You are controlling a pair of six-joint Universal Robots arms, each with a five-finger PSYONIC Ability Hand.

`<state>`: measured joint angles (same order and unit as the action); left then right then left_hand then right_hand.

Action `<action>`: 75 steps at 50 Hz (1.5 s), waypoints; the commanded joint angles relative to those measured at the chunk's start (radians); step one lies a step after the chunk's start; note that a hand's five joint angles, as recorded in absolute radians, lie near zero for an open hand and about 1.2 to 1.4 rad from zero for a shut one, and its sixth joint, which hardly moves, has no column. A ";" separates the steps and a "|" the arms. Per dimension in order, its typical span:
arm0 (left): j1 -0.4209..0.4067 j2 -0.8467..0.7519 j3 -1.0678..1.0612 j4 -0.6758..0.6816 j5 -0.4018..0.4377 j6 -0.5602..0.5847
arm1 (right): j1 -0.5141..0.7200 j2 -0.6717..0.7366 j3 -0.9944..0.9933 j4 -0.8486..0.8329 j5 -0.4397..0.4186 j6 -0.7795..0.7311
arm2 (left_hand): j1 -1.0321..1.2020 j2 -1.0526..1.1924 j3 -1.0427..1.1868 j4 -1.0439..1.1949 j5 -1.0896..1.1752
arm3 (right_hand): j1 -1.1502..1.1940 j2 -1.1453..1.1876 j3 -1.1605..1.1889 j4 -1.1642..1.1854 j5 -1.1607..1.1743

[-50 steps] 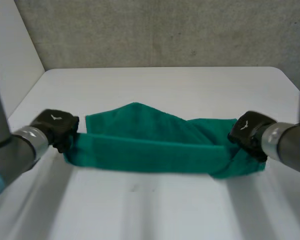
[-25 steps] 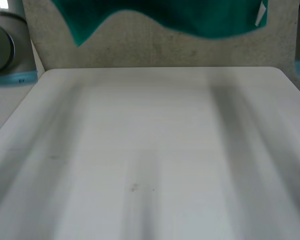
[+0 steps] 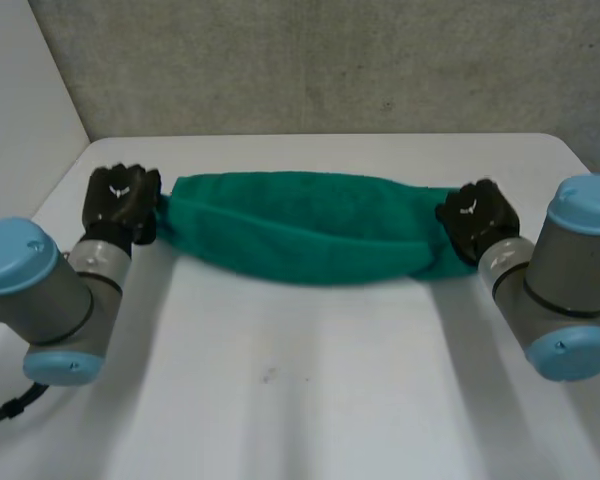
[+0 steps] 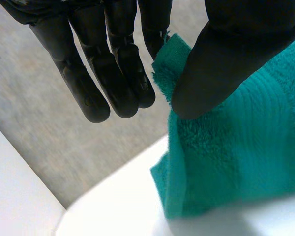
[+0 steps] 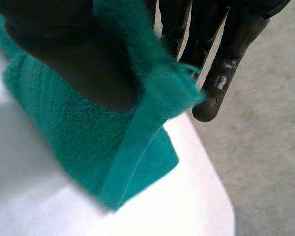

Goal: Fold the towel.

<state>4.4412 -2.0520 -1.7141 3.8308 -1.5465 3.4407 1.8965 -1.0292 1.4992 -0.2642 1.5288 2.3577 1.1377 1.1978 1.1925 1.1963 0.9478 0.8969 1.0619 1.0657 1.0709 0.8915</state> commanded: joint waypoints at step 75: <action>0.024 0.162 -0.162 -0.043 -0.003 -0.002 | -0.261 0.371 -0.737 0.807 -0.187 0.749 | 0.259 0.198 0.204 0.200 0.274 | 0.498 0.333 0.330 0.324 0.329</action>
<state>4.4609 -1.8898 -1.8789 3.7874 -1.5493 3.4392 1.6318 -0.6756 0.7740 0.5224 1.3408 3.1176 1.1377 1.1980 1.1925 1.1964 0.9478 0.6807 0.7862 0.7829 0.7828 0.5860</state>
